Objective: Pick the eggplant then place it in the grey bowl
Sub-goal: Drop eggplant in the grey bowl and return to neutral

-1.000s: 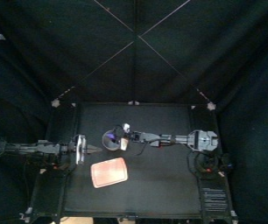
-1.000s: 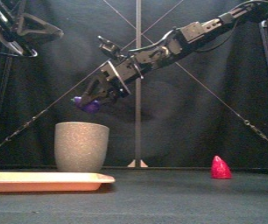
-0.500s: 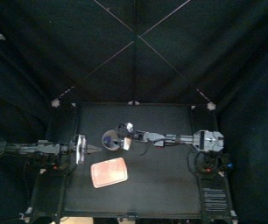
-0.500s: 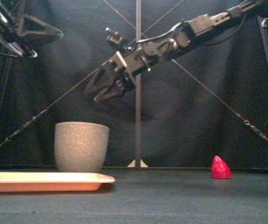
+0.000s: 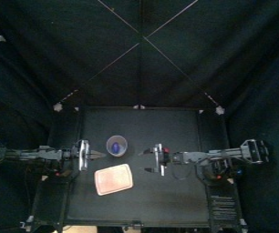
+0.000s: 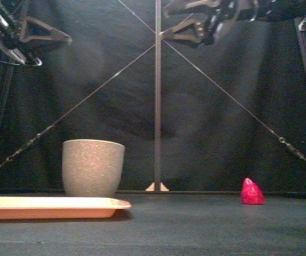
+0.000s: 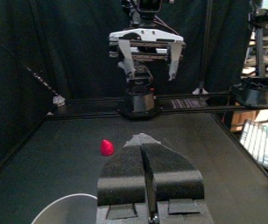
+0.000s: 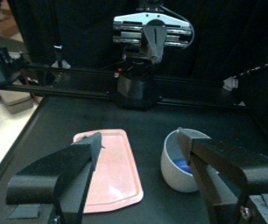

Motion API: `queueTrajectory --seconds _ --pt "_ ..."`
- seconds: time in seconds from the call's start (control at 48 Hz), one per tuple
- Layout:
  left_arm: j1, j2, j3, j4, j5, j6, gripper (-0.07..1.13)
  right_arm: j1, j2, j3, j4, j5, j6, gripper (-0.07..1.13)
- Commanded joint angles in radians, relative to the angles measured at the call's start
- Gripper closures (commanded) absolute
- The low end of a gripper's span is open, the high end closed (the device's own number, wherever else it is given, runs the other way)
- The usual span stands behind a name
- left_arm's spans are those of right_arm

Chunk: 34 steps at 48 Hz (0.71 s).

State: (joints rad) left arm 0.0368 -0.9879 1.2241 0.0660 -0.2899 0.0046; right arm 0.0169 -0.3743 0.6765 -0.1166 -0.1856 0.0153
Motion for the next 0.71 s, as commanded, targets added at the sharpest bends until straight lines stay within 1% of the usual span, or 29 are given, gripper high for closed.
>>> queueTrajectory --seconds 0.021,0.188,0.333,0.458,0.583,0.708 --pt "0.005 0.003 -0.011 0.002 -0.005 0.000 1.08 0.029 -0.118 0.084 0.012 -0.035 0.002 0.06" --pt "0.005 0.002 -0.008 0.002 -0.005 0.002 1.08 0.072 -0.288 0.224 0.038 -0.064 0.002 0.06" --pt "0.006 0.002 -0.008 0.002 -0.005 0.002 1.08 0.084 -0.439 0.341 0.069 -0.064 0.002 0.06" --pt "0.006 0.002 -0.006 0.002 -0.005 0.002 1.08 0.081 -0.534 0.410 0.100 -0.064 0.002 0.06" --pt "0.005 0.002 -0.006 0.002 -0.005 0.002 1.08 0.077 -0.601 0.457 0.103 -0.063 0.000 0.06" --pt "0.006 0.000 -0.006 0.002 -0.005 0.002 1.08 0.043 -0.647 0.494 0.101 -0.061 0.000 0.06"
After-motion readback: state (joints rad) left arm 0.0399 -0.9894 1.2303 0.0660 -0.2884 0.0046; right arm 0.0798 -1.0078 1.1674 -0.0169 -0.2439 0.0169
